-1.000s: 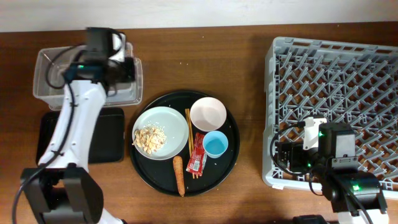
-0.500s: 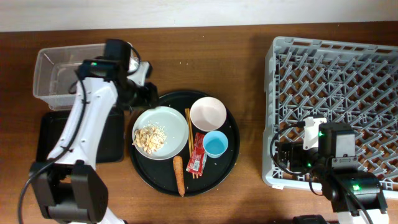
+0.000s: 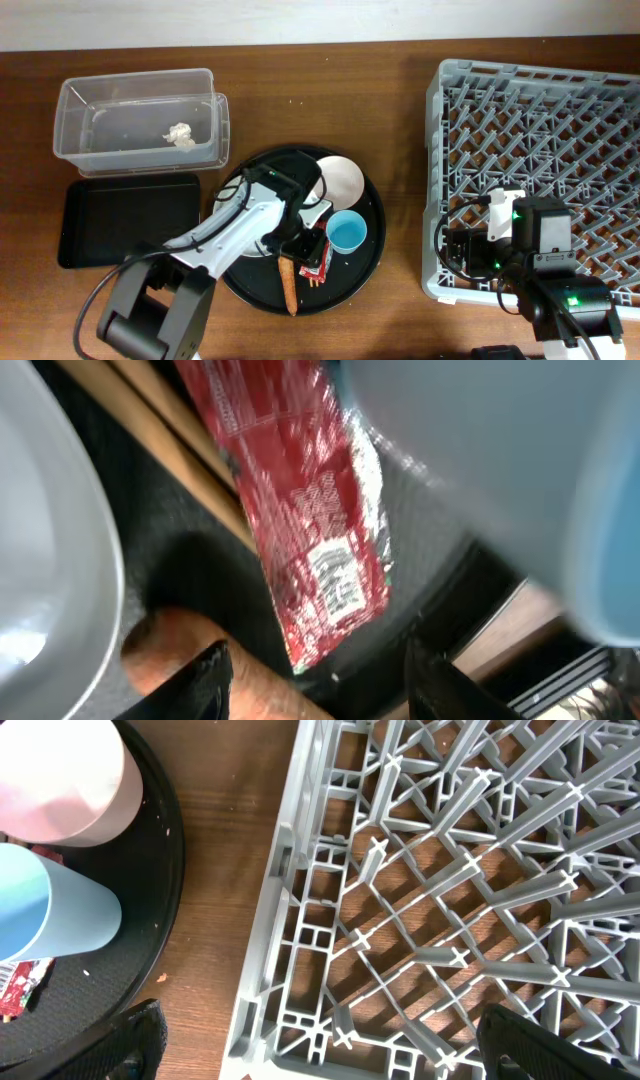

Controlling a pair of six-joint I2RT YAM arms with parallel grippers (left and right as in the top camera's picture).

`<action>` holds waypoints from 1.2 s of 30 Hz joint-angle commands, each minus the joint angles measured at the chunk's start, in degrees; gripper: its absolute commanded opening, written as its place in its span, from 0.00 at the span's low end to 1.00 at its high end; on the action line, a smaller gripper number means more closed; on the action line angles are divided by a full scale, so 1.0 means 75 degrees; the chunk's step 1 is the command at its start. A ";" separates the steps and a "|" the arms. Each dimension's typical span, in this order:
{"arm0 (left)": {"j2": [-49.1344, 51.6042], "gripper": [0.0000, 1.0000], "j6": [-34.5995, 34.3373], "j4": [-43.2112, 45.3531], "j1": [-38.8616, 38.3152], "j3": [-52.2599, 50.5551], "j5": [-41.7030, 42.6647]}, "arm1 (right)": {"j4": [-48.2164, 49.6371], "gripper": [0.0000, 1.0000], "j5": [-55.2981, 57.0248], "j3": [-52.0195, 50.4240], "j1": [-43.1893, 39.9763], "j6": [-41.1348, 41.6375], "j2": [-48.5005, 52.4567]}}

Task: Sort waste into correct bins and load items into the dishwasher rack
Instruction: 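Grasp the red snack wrapper on the tray with the left gripper, then drop the red wrapper into the clear plastic bin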

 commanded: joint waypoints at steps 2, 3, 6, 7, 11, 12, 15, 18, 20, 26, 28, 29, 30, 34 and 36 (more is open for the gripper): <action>-0.0064 0.54 0.0058 0.0469 -0.0017 -0.0431 0.0090 | -0.0017 0.98 -0.0038 0.0128 -0.0029 0.0087 -0.0023; -0.0064 0.54 0.0058 0.0641 -0.0020 -0.0443 0.0090 | -0.0035 0.98 -0.0038 0.0128 -0.0029 0.0087 -0.0023; -0.0064 0.44 -0.0405 0.1096 -0.0017 -0.0443 0.0090 | -0.0038 0.98 -0.0038 0.0128 -0.0029 0.0087 -0.0023; -0.0064 0.41 -0.0527 0.1151 -0.0017 -0.0443 0.0087 | -0.0038 0.98 -0.0038 0.0128 -0.0029 0.0087 -0.0023; -0.0064 0.36 -0.1035 0.1116 -0.0017 -0.0446 0.0114 | -0.0038 0.98 -0.0038 0.0128 -0.0029 0.0087 -0.0023; -0.0064 0.36 -0.1052 0.1119 -0.0017 -0.0449 0.0111 | -0.0038 0.98 -0.0038 0.0128 -0.0029 0.0087 -0.0023; -0.0064 0.36 -0.1195 0.1212 -0.0017 -0.0664 0.0055 | -0.0047 0.98 -0.0041 0.0128 -0.0029 0.0087 -0.0023; -0.0064 0.34 -0.1507 0.1434 -0.0017 -0.0854 0.0061 | -0.0064 0.98 -0.0041 0.0128 -0.0029 0.0087 -0.0023; -0.0064 0.17 -0.1536 0.1498 -0.0017 -0.0854 0.0061 | -0.0064 0.98 -0.0041 0.0128 -0.0029 0.0087 -0.0023; -0.0076 0.00 -0.1530 0.1492 -0.0009 -0.0842 0.0061 | -0.0064 0.98 -0.0041 0.0128 -0.0029 0.0087 -0.0023; -0.0274 0.00 -0.1527 0.1440 0.0315 -0.0740 0.0023 | -0.0067 0.99 -0.0041 0.0128 -0.0029 0.0087 -0.0023; -0.0443 0.00 -0.1521 0.1355 0.0501 -0.0667 0.0023 | -0.0067 0.99 -0.0041 0.0128 -0.0029 0.0087 -0.0023; -0.0676 0.00 -0.1358 0.1259 0.0702 -0.0571 0.0026 | -0.0064 0.98 -0.0038 0.0128 -0.0029 0.0087 -0.0023; -0.2509 0.00 -0.0519 0.0825 0.2031 0.0254 -0.0382 | -0.0061 0.98 -0.0038 0.0128 -0.0029 0.0087 -0.0023; -0.2996 0.00 -0.0522 0.1655 0.3037 0.0618 -0.1749 | -0.0061 0.98 -0.0041 0.0128 -0.0029 0.0085 -0.0023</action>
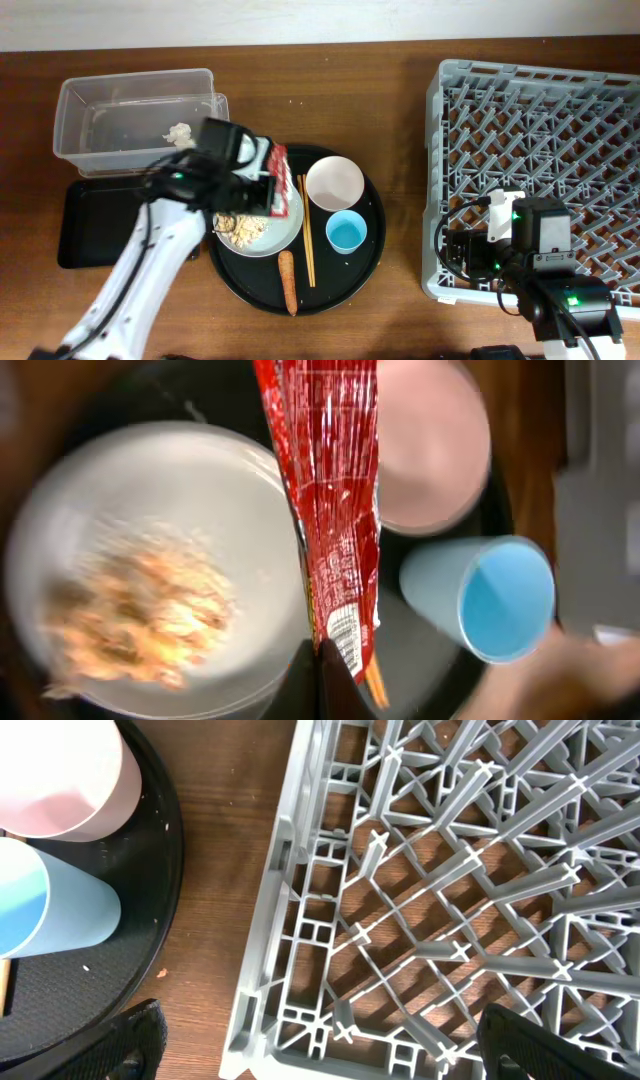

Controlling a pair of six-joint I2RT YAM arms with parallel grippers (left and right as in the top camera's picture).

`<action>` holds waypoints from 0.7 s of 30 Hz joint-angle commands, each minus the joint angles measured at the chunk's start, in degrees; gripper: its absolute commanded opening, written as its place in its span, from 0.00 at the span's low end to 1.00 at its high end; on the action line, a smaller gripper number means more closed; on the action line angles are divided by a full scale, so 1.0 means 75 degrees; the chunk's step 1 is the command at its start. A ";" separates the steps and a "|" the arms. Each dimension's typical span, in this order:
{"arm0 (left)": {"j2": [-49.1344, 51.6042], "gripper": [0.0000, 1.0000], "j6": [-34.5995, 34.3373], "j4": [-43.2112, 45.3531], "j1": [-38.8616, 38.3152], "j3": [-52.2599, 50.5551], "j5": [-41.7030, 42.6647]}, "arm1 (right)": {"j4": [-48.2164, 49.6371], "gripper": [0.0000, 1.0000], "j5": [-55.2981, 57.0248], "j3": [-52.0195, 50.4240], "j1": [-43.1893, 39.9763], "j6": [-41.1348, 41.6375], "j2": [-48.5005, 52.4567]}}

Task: Sort waste into correct bins and load items into the dishwasher rack
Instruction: 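Drop the red wrapper into the clear plastic bin, then grasp the blue cup with the left gripper and pass it to the right gripper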

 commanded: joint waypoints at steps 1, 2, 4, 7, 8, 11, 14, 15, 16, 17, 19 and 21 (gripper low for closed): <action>-0.0370 0.00 0.0236 0.1207 0.1154 0.0358 -0.1486 | 0.0006 0.98 -0.0041 0.0128 -0.0029 0.0067 -0.0023; -0.0233 0.00 0.0233 0.1999 0.1708 0.0358 -0.1568 | 0.0006 0.99 -0.0041 0.0128 -0.0029 0.0067 -0.0023; 0.0286 0.00 0.0233 0.3165 0.2256 0.0358 -0.1606 | 0.0006 0.98 -0.0041 0.0128 -0.0029 0.0070 -0.0023; 0.1512 0.01 0.0236 0.4535 0.2725 0.0358 -0.1824 | 0.0003 0.98 -0.0041 0.0128 -0.0029 0.0070 -0.0023; 0.1926 0.24 0.0239 0.4908 0.2809 0.0358 -0.1824 | 0.0003 0.98 -0.0041 0.0128 -0.0029 0.0070 -0.0023; 0.1816 0.59 0.0236 0.4995 0.2809 0.0525 -0.1568 | 0.0003 0.98 -0.0041 0.0128 -0.0029 0.0070 -0.0023; 0.1008 0.49 0.0233 0.3430 0.2264 0.0562 0.0909 | 0.0006 0.98 -0.0041 0.0128 -0.0029 0.0070 -0.0023; 0.0988 0.49 0.0233 0.2780 0.1915 0.0562 0.1480 | 0.0006 0.98 -0.0041 0.0128 -0.0029 0.0070 -0.0023; 0.1052 0.48 0.0236 0.1743 0.1160 0.0557 0.1670 | 0.0003 0.98 -0.0041 0.0128 -0.0029 0.0070 -0.0023; 0.1102 0.48 0.0236 0.1416 0.0714 0.0551 0.1664 | 0.0003 0.98 -0.0041 0.0128 -0.0029 0.0070 -0.0023; 0.1352 0.48 0.0236 0.0702 -0.0399 0.0551 0.1311 | 0.0003 0.98 -0.0041 0.0128 -0.0029 0.0070 -0.0023; 0.1900 0.48 0.0236 0.0560 -0.1498 0.0548 0.1294 | 0.0000 0.98 -0.0041 0.0128 -0.0029 0.0070 -0.0023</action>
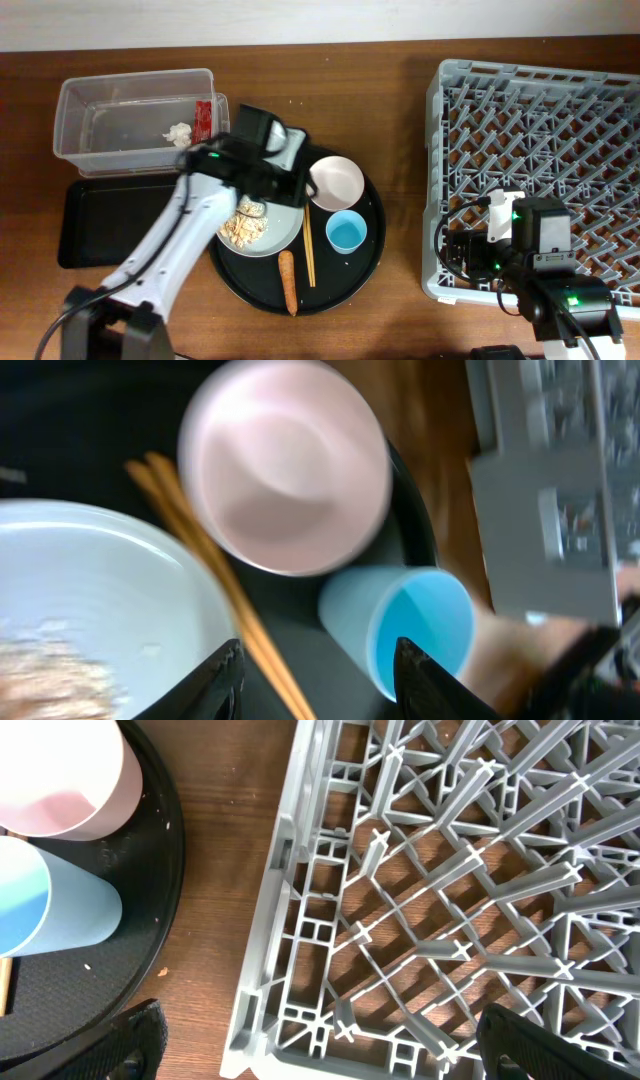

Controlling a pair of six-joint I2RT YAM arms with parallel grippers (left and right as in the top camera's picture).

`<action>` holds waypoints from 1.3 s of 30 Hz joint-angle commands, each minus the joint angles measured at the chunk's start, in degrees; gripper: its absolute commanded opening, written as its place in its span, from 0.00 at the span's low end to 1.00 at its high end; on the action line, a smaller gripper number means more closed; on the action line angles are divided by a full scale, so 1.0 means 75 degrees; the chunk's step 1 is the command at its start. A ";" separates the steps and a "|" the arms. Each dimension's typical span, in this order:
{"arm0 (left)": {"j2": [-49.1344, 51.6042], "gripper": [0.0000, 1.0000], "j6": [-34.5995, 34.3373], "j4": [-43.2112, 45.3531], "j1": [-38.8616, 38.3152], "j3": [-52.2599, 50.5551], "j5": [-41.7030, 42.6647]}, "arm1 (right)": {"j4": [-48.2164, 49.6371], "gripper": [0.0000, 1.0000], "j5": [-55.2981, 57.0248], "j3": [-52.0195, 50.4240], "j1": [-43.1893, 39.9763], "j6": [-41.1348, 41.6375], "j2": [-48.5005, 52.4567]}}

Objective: Sort waste into correct bins and load items into the dishwasher rack

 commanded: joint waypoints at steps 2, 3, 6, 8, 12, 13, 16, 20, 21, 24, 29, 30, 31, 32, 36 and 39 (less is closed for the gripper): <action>0.1043 0.40 0.0067 -0.0119 -0.1364 -0.0023 -0.0087 | -0.0006 0.98 -0.0017 0.0122 -0.0029 0.0067 -0.0026; 0.1177 0.36 0.0064 -0.0189 -0.1510 -0.0023 -0.0286 | -0.0006 0.98 -0.0017 0.0122 -0.0029 0.0067 -0.0026; 0.1440 0.21 0.0064 -0.0370 -0.1766 -0.0023 -0.0641 | -0.0006 0.98 -0.0017 0.0122 -0.0029 0.0067 -0.0026; 0.1454 0.00 0.0067 -0.0370 -0.1763 -0.0020 -0.0644 | -0.0015 0.98 -0.0015 0.0122 -0.0029 0.0067 -0.0026; 0.1268 0.01 0.0067 -0.0895 -0.0947 0.0638 0.0216 | 0.0344 0.98 0.0099 0.0122 -0.0029 0.0154 -0.0026; 0.1233 0.00 0.0067 -0.0799 -0.0600 0.0825 0.1067 | 0.0612 0.98 0.0055 0.0122 -0.0029 0.0402 0.0012; 0.1236 0.00 -0.0134 0.1090 0.0755 0.0909 0.5954 | 0.2186 0.98 -0.3570 0.0122 -0.0026 0.0140 0.0810; 0.1236 0.00 -0.1003 0.1711 0.0883 0.0909 0.6490 | 0.4648 0.99 -0.8833 0.0122 -0.0020 -0.0399 0.2498; 0.1236 0.00 -0.1131 0.2028 0.0851 0.0909 0.7026 | 0.5333 0.98 -0.9471 0.0122 -0.0023 -0.0396 0.2891; 0.1236 0.00 -0.1495 0.2282 0.0673 0.0909 0.7201 | 0.6449 0.98 -0.9844 0.0122 -0.0023 -0.0396 0.3299; 0.1236 0.00 -0.1807 0.2597 0.0289 0.0909 0.7705 | 0.6953 0.99 -0.9253 0.0122 -0.0023 -0.0370 0.3311; 0.1233 0.00 -0.1807 0.2649 0.0323 0.0909 0.7711 | 0.6936 0.99 -0.9023 0.0122 -0.0023 -0.0370 0.3311; 0.1233 0.00 -0.1807 0.2646 0.0367 0.0909 0.7711 | 0.6916 0.99 -0.8891 0.0122 -0.0029 -0.0370 0.3311; 0.1233 0.00 -0.1807 0.2643 0.0449 0.0909 0.7717 | 0.6886 0.99 -0.8711 0.0122 -0.0029 -0.0370 0.3311; 0.1233 0.00 -0.1807 0.2640 0.0746 0.0909 0.7720 | 0.6846 0.98 -0.8556 0.0122 -0.0341 -0.0219 0.3311; 0.1233 0.00 -0.1804 0.2632 0.0717 0.0909 0.7717 | 0.6895 0.98 -0.8886 0.0122 -0.0571 -0.0198 0.3311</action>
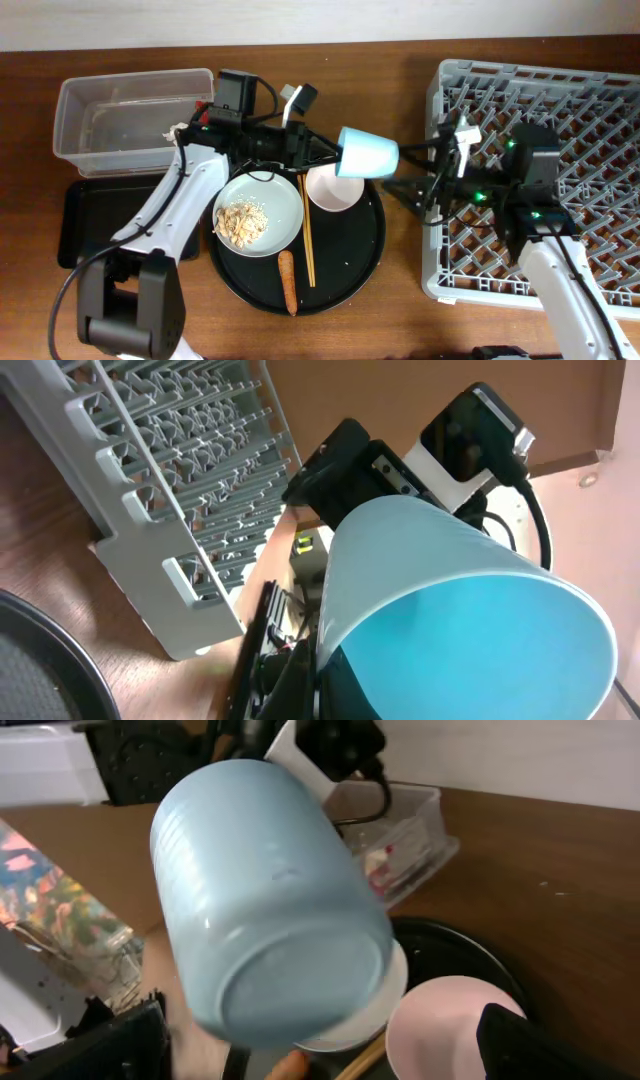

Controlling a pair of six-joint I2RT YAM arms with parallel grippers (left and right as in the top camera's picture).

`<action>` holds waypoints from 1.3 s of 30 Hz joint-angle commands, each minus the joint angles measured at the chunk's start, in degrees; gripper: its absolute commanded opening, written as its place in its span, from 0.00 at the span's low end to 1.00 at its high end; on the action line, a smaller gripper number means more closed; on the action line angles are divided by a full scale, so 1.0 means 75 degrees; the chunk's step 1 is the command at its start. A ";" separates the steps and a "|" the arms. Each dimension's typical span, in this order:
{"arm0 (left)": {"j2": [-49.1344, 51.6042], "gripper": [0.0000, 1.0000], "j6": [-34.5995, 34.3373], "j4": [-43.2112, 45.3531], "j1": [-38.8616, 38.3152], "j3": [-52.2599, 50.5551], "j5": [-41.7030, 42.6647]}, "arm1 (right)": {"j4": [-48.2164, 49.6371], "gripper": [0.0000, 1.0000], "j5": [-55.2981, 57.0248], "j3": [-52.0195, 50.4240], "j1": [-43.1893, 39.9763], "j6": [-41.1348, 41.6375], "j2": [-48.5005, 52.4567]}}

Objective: Sort waste into correct bins and load items into the dishwasher rack

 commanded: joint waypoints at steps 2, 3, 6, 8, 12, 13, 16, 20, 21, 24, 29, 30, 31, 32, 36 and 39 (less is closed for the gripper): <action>-0.0102 0.00 0.0009 0.0012 -0.0306 0.0064 0.0256 | 0.0318 0.98 -0.0423 0.0119 -0.0058 0.0038 0.0015; -0.0102 0.00 0.0006 0.0009 -0.0425 0.0064 0.0259 | 0.0373 0.98 -0.0420 0.0119 -0.0058 0.0038 0.0015; -0.0102 0.00 0.0006 0.0012 -0.0673 0.0064 0.0256 | 0.0533 0.98 -0.0688 0.0119 -0.0058 0.0035 0.0015; -0.0102 0.00 0.0006 0.0015 -0.0769 0.0064 0.0254 | 0.0845 0.99 -0.1556 0.0119 -0.0050 0.0035 0.0015; -0.0102 0.00 0.0006 0.0015 -0.0769 0.0064 0.0195 | 0.0854 0.84 -0.1900 0.0119 0.0350 0.0035 0.0020; -0.0102 0.00 0.0006 0.0015 -0.0769 0.0064 0.0195 | 0.0851 0.82 -0.1888 0.0119 0.0358 0.0038 0.0023; -0.0102 0.00 0.0006 0.0015 -0.0769 0.0064 0.0198 | 0.0851 0.70 -0.1880 0.0119 0.0356 0.0038 0.0023; -0.0102 0.18 0.0020 0.0012 -0.0769 0.0064 -0.0201 | 0.0825 0.59 -0.1778 0.0119 0.0356 0.0044 0.0023; -0.0102 0.33 0.0204 0.0009 -0.0761 0.0064 -0.0600 | 0.0772 0.55 -0.1644 0.0119 0.0356 0.0050 0.0023; -0.0125 0.41 0.1154 -0.0874 -0.0478 0.0064 -0.3197 | -0.0055 0.54 -0.0096 0.0119 0.0341 0.0070 0.0023; -0.0979 0.47 0.2028 -0.3783 0.1145 0.0064 -0.7691 | -0.2669 0.49 0.2707 0.0554 0.0064 0.0067 -0.0015; -0.1157 0.47 0.2025 -0.3987 0.1425 0.0064 -0.7909 | -0.3704 0.49 0.3503 0.0988 -0.0166 0.0064 -0.0015; -0.1355 0.47 0.2025 -0.4191 0.1714 0.0064 -0.8099 | -0.4756 0.49 0.4316 0.1521 -0.0443 0.0061 -0.0015; -0.1483 0.47 0.2028 -0.4316 0.1923 0.0064 -0.8102 | -0.5575 0.49 0.4948 0.1985 -0.0720 0.0064 -0.0015; -0.1533 0.47 0.2028 -0.4596 0.2154 0.0064 -0.8440 | -0.7772 0.50 0.7175 0.3427 -0.2244 0.0067 -0.0012; -0.1533 0.46 0.2025 -0.4596 0.2154 0.0064 -0.8437 | -0.8052 0.50 0.8411 0.3649 -0.3722 0.0256 0.0047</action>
